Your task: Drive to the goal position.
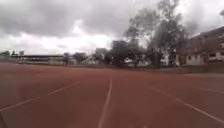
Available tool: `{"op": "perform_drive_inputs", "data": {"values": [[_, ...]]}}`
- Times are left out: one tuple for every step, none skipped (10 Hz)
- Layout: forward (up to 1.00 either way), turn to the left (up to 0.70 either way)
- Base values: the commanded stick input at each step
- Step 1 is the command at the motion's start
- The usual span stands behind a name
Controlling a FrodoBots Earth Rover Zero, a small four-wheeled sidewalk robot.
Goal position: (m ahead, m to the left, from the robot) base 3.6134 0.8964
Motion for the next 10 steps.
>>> {"op": "perform_drive_inputs", "data": {"values": [[0.70, 0.00], [0.70, 0.00], [0.70, 0.00], [0.70, 0.00], [0.70, 0.00], [0.70, 0.00], [0.70, 0.00], [0.70, 0.00], [0.70, 0.00], [0.70, 0.00]]}}
